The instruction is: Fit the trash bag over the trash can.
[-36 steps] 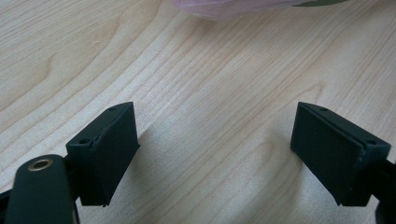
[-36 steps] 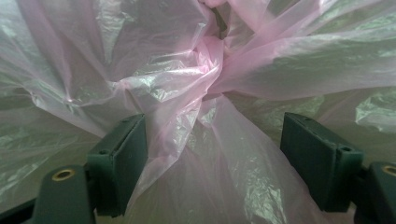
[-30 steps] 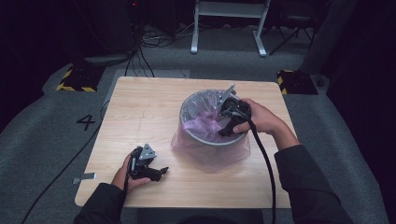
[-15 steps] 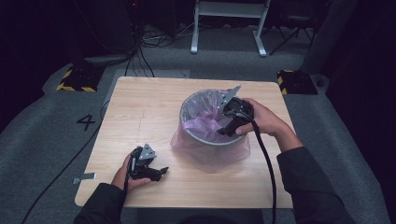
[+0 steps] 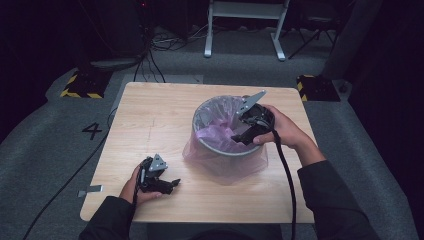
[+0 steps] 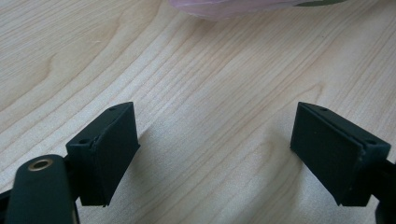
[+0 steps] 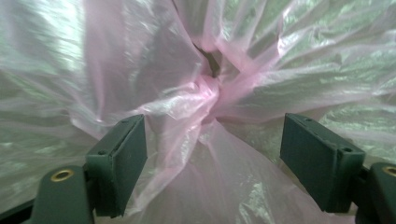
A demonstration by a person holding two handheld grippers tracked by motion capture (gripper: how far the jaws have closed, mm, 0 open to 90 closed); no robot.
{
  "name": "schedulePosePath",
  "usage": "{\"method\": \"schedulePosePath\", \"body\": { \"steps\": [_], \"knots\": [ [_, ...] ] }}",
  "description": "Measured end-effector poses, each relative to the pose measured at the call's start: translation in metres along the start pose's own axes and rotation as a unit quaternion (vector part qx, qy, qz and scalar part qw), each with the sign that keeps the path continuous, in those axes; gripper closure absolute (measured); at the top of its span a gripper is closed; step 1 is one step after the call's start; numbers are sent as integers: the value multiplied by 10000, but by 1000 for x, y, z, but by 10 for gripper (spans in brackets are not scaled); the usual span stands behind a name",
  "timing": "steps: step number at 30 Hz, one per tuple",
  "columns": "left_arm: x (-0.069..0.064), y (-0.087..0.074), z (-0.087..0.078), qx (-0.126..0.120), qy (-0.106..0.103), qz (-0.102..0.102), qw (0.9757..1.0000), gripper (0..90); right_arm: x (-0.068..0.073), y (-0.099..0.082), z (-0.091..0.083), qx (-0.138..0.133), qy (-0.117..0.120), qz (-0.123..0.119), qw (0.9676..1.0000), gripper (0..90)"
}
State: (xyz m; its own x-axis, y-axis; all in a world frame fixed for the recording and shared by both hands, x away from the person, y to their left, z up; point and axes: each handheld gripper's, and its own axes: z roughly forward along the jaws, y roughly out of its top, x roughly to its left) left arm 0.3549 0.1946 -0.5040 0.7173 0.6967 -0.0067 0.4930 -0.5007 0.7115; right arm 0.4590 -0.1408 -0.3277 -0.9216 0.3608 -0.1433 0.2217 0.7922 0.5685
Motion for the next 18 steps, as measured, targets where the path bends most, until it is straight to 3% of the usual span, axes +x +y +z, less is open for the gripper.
{"method": "schedulePosePath", "body": {
  "steps": [6,13,18],
  "knots": [
    [0,0,0,0,-1,-1,10000,148,3,-2,-9,-472,31,68,9989,231],
    [0,0,0,0,-2,-1,10000,149,8,-6,-17,-859,-298,5,9959,234],
    [0,0,0,1,-1,0,10000,148,6,-13,-27,-1222,-464,170,9913,235]
  ]
}}
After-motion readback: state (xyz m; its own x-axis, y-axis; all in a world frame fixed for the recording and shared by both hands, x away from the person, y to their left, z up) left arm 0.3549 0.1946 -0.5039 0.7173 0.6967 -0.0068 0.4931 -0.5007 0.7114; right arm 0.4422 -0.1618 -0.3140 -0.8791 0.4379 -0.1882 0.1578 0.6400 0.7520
